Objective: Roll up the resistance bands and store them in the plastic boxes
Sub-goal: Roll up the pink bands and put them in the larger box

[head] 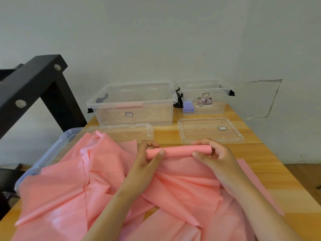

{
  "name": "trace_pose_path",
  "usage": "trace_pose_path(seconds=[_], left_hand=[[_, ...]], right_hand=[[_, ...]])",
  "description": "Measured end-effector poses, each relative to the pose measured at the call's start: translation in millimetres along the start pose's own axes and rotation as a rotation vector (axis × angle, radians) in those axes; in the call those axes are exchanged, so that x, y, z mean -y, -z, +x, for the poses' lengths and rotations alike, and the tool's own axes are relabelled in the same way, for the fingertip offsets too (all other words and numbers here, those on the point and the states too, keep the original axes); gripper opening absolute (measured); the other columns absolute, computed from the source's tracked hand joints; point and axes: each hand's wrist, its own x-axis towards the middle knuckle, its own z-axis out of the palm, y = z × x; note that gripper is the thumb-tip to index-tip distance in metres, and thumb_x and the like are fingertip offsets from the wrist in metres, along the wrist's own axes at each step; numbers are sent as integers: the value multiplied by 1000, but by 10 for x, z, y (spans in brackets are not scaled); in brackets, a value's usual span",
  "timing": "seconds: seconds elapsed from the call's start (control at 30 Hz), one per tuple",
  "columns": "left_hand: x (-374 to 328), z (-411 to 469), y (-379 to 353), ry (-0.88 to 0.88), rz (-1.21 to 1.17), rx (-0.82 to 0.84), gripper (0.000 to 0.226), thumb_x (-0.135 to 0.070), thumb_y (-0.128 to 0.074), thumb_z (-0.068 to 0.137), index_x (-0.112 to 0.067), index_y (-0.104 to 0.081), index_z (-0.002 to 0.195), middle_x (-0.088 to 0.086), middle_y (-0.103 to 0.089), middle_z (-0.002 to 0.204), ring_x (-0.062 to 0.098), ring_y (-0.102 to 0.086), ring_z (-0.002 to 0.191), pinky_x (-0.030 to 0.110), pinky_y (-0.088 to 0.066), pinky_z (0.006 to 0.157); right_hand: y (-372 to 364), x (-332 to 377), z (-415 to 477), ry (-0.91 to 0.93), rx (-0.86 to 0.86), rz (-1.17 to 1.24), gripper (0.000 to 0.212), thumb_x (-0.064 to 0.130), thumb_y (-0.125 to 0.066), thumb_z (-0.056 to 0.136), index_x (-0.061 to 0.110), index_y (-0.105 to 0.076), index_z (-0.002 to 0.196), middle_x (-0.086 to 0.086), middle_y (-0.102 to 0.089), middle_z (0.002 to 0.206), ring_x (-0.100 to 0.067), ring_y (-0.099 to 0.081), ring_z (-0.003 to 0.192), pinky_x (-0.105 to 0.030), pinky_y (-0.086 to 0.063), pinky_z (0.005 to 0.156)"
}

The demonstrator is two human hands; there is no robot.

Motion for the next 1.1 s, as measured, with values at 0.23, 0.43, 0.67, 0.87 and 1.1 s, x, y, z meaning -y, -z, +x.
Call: trace_pose_path(seconds=[0.23, 0.43, 0.67, 0.87, 1.1], left_hand=[[-36, 23, 29, -41, 16, -19, 10, -13, -58, 93, -11, -50, 87, -6, -48, 76, -5, -43, 63, 9, -36, 62], [32, 52, 55, -19, -21, 86, 20, -36, -54, 91, -17, -52, 87, -22, -47, 70, -4, -41, 63, 13, -35, 63], [35, 81, 63, -30, -116, 36, 20, -1, -66, 84, -14, -55, 94, -12, -52, 77, 0, -41, 63, 12, -35, 56], [41, 51, 71, 20, -50, 99, 9, -15, -57, 93, -15, -57, 102, -6, -56, 92, -5, -51, 74, 7, -39, 70], [-27, 57, 69, -61, -149, 12, 18, 1, -65, 84, -14, -58, 93, -9, -57, 83, -3, -50, 70, 9, -40, 65]], right_hand=[[-4, -27, 17, -65, 0, 40, 18, 5, -72, 80, 19, -70, 91, 15, -72, 87, 0, -63, 79, -13, -46, 70], [46, 26, 7, 33, -17, 52, 21, -2, -76, 74, 15, -65, 82, 8, -71, 82, -4, -63, 77, -14, -47, 68], [63, 19, 14, -100, 38, 97, 32, 22, -83, 69, 25, -68, 97, 4, -70, 94, -12, -64, 85, -27, -48, 77], [67, 29, 11, -21, 10, 8, 25, 3, -77, 74, 26, -70, 80, 6, -72, 92, -7, -64, 86, -24, -47, 78], [67, 23, 25, -157, 27, 32, 16, 20, -80, 73, 23, -71, 85, 9, -71, 87, -8, -64, 81, -25, -47, 74]])
